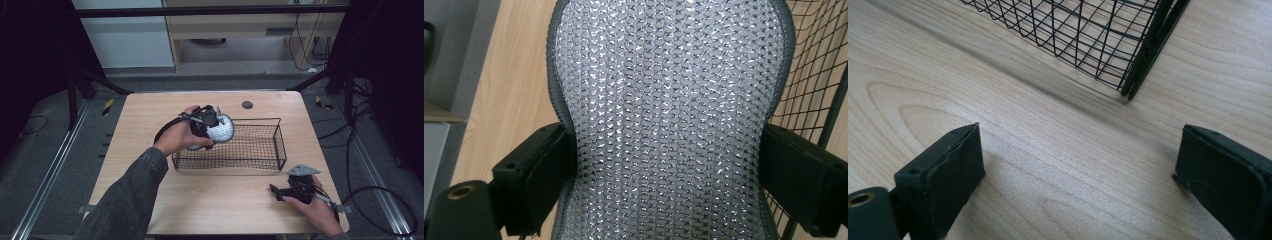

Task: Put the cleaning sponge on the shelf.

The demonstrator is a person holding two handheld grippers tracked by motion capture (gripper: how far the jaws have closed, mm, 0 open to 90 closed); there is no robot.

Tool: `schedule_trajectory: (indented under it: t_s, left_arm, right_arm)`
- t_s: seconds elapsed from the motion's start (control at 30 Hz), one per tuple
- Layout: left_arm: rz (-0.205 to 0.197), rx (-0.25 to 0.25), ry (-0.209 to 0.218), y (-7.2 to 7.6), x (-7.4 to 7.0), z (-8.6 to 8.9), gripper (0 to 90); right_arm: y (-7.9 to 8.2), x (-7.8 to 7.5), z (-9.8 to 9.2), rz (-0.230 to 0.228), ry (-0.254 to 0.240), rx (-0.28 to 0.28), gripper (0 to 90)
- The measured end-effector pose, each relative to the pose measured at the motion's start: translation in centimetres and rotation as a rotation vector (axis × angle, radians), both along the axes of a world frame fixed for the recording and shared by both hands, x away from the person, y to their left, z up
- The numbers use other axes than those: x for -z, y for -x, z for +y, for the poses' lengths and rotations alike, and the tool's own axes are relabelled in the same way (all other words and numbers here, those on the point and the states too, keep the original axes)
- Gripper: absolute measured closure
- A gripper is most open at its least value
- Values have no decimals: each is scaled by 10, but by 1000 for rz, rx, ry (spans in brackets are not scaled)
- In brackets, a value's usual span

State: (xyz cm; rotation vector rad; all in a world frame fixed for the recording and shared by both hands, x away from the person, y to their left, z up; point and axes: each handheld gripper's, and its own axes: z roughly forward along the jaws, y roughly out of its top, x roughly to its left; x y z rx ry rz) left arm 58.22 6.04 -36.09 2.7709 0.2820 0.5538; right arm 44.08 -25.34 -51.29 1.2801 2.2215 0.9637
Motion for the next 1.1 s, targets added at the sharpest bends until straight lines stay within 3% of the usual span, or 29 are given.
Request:
schedule_trajectory:
  t_s: [0.63,1.1]
  left_arm:
    - [24,22,-26,2,16,4,117]
    - [20,22,-25,2,24,2,111]
  right_arm:
    - [0,0,0,-2,4,0,55]
    - [0,0,0,-3,4,-2,54]
